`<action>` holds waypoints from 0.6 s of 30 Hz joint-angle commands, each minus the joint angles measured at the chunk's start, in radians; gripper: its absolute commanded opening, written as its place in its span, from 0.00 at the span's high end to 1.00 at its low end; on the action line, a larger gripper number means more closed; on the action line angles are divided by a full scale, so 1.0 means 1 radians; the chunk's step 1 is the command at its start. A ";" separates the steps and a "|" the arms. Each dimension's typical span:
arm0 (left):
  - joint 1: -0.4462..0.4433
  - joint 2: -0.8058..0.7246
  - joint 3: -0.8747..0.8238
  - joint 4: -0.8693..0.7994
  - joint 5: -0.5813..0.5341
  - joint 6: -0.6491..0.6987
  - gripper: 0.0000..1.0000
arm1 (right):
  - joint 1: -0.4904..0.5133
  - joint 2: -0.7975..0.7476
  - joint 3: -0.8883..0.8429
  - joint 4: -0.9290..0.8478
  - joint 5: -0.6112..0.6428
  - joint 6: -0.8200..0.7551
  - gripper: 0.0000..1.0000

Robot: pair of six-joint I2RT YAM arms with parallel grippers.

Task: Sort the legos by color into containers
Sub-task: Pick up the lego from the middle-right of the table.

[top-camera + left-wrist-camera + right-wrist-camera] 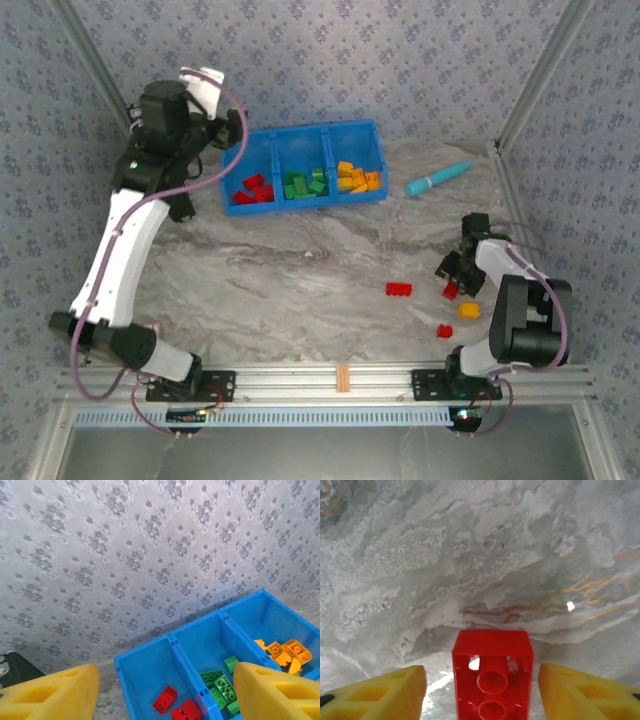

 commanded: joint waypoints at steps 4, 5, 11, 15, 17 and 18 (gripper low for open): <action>0.003 -0.229 -0.104 -0.121 -0.057 0.051 0.24 | 0.039 0.058 0.017 0.033 0.021 0.010 0.59; 0.003 -0.278 -0.133 -0.143 -0.075 0.057 0.23 | 0.046 0.063 0.023 0.043 0.024 0.011 0.64; 0.004 -0.499 -0.281 -0.204 -0.145 0.114 0.20 | 0.104 0.034 0.127 -0.034 0.057 -0.014 0.78; 0.004 -0.601 -0.378 -0.228 -0.186 0.120 0.19 | 0.197 0.002 0.314 -0.160 0.104 -0.040 0.83; 0.007 -0.645 -0.429 -0.233 -0.191 0.106 0.19 | 0.270 0.006 0.449 -0.224 0.154 -0.058 0.84; 0.007 -0.665 -0.457 -0.232 -0.195 0.100 0.19 | 0.311 0.015 0.520 -0.252 0.174 -0.067 0.84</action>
